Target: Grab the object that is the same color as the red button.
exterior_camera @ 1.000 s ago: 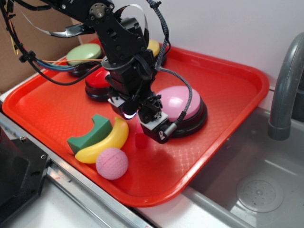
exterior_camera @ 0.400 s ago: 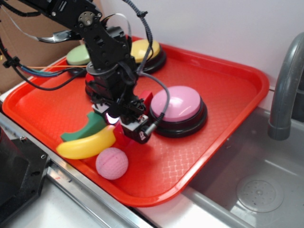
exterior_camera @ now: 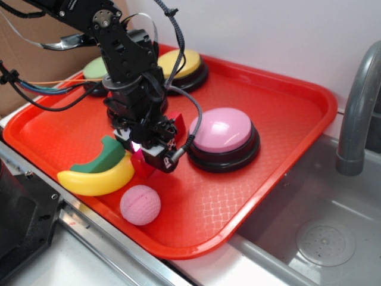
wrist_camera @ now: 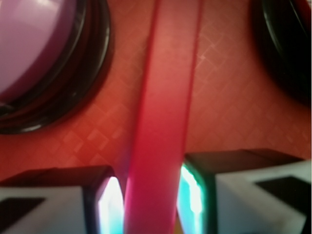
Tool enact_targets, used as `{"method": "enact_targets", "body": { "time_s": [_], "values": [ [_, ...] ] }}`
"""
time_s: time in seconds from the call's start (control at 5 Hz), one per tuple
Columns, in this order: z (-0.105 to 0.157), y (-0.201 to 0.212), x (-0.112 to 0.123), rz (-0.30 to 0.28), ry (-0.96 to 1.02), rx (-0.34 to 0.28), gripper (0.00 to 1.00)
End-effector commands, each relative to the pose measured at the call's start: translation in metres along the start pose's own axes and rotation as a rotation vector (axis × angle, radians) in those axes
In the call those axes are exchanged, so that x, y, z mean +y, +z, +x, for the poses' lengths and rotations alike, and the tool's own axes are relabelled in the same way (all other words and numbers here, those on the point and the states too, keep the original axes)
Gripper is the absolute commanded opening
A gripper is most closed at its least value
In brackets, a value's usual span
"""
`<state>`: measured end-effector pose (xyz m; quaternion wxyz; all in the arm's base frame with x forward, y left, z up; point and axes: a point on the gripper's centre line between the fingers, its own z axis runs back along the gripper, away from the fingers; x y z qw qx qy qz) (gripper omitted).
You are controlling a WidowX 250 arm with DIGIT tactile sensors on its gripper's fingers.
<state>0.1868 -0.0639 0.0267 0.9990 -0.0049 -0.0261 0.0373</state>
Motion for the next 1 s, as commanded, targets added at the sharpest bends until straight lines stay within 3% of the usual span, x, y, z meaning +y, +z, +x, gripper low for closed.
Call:
{"method": "enact_targets", "body": {
  "time_s": [0.0,0.4,0.6,0.8],
  "values": [
    [0.034,0.076,0.009,0.003,-0.028,-0.049,0.00],
    [0.064,0.141,0.033,0.026,-0.050,-0.078,0.00],
    [0.066,0.153,0.043,0.045,-0.048,-0.111,0.00],
    [0.063,0.148,0.043,0.024,-0.026,-0.081,0.00]
  ]
}}
